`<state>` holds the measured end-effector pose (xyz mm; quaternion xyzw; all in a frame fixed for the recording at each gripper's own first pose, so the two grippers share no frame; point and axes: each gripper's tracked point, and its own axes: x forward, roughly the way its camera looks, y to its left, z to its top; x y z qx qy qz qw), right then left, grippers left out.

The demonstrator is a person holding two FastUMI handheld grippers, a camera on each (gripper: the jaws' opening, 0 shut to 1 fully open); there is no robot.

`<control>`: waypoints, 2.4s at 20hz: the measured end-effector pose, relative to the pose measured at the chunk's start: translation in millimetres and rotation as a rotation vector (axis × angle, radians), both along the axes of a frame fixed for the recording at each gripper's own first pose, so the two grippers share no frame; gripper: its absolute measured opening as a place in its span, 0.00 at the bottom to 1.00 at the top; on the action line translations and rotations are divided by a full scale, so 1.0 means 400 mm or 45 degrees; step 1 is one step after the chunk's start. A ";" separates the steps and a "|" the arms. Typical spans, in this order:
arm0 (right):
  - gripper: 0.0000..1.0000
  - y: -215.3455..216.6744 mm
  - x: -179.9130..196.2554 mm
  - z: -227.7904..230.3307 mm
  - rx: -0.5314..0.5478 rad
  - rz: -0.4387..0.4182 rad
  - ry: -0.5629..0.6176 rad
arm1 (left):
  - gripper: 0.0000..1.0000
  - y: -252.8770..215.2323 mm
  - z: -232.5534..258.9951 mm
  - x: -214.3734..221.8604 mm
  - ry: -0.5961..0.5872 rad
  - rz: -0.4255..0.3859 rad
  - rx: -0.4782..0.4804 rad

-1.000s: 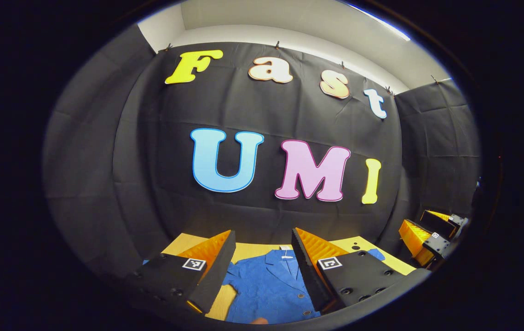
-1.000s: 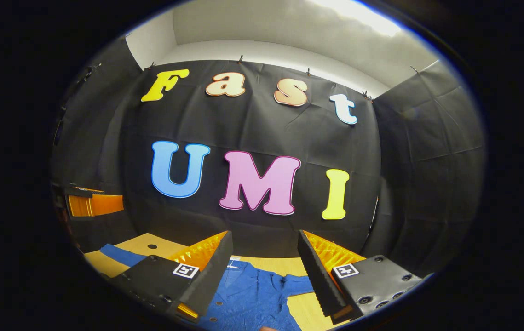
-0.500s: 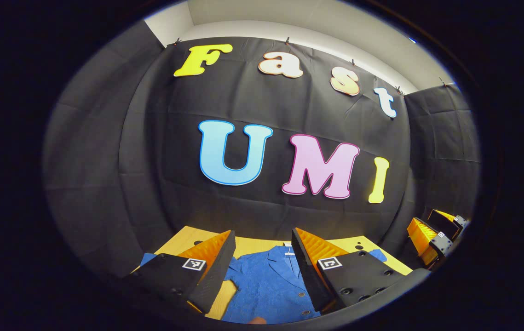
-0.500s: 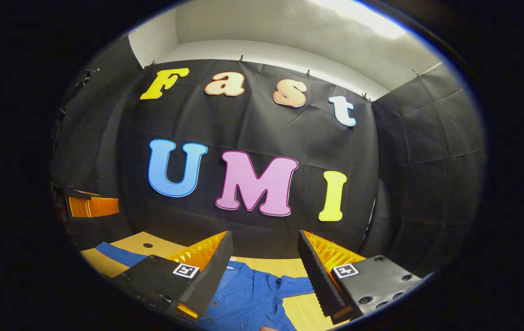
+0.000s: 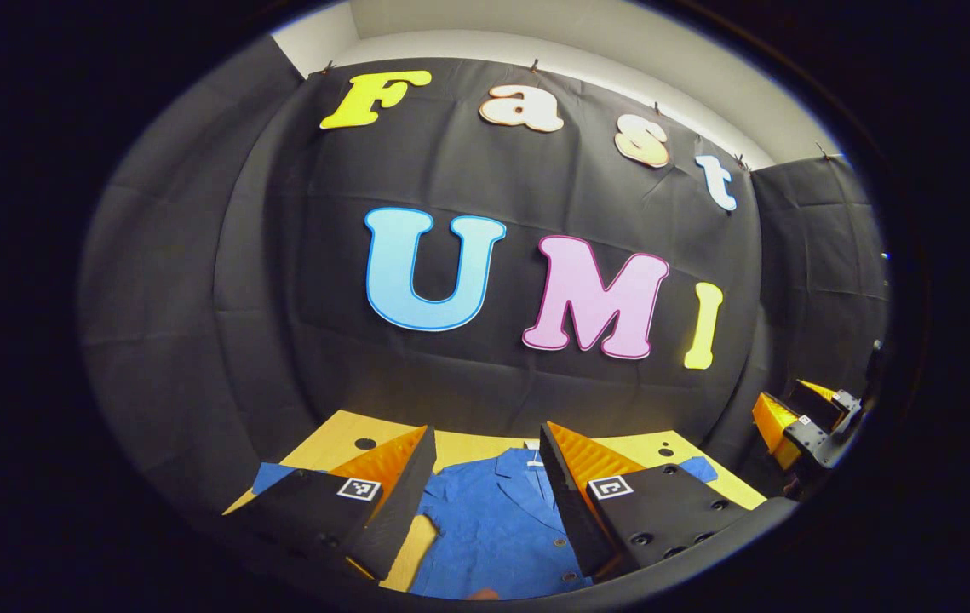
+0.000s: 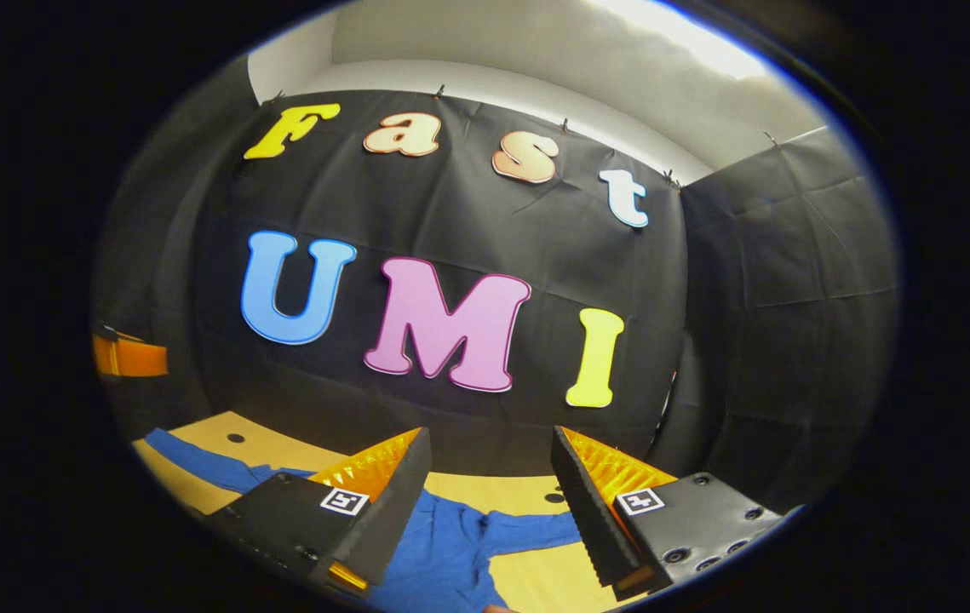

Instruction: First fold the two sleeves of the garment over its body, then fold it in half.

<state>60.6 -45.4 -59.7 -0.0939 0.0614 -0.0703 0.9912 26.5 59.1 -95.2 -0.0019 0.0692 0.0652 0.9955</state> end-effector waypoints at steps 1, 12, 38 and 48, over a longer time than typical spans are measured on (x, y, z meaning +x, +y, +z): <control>0.86 -0.023 0.020 -0.015 -0.028 -0.015 0.010 | 0.71 0.003 -0.007 0.005 0.006 0.006 0.015; 0.91 -0.334 0.263 -0.284 -0.060 -0.251 0.228 | 0.71 -0.008 -0.119 0.081 0.138 0.066 0.011; 0.82 -0.875 0.316 -1.075 0.443 -0.548 1.288 | 0.73 -0.249 -0.296 0.179 0.526 0.116 0.064; 0.76 -0.887 0.317 -1.074 0.722 -0.683 1.430 | 0.73 -0.251 -0.290 0.141 0.510 0.118 0.005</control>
